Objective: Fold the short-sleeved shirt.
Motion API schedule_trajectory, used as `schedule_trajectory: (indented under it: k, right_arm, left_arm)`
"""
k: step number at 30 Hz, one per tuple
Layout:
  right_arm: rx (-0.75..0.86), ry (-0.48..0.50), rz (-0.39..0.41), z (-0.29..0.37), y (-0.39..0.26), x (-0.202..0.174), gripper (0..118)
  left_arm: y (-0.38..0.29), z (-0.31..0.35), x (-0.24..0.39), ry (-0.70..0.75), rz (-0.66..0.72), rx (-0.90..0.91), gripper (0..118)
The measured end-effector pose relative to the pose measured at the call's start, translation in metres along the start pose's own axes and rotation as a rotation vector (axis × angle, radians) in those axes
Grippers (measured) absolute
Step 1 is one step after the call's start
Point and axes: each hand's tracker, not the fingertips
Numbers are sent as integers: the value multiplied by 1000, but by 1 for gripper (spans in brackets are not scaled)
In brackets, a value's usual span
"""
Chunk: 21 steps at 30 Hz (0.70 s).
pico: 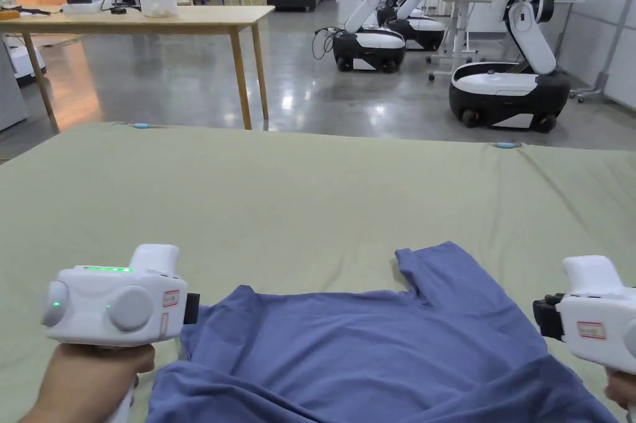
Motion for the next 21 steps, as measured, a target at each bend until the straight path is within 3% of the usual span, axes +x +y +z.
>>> schedule_trajectory:
  k: [6,7,9,12,17,18,19,20,21]
  right_arm:
    - [-14,25,-36,-11,-2,-14,1]
    - [-15,25,-37,-10,-2,-15,1]
    - [-19,29,-38,-10,-2,-15,1]
    - [-24,34,-37,-9,-3,-13,1]
    - [-37,27,-36,-8,-10,-6,1]
    - [-40,25,-36,-8,-12,-5,1]
    - [-44,24,-32,-10,-13,-2,1]
    - [-50,20,-26,-11,-13,0,1]
    - [-54,10,-18,-14,-14,1,1]
  left_arm:
    - [11,-33,27,-56,-30,-44,2]
    - [18,-40,31,-57,-47,-65,24]
    - [31,-62,34,-48,-60,-70,100]
    - [43,-86,45,-64,-111,-91,118]
    - [37,-115,47,33,-171,-117,113]
    - [32,-117,43,77,-176,-98,106]
    - [30,-122,38,86,-164,-135,94]
    - [28,-126,33,91,-147,-183,72]
    - [23,-128,30,82,-133,-248,33]
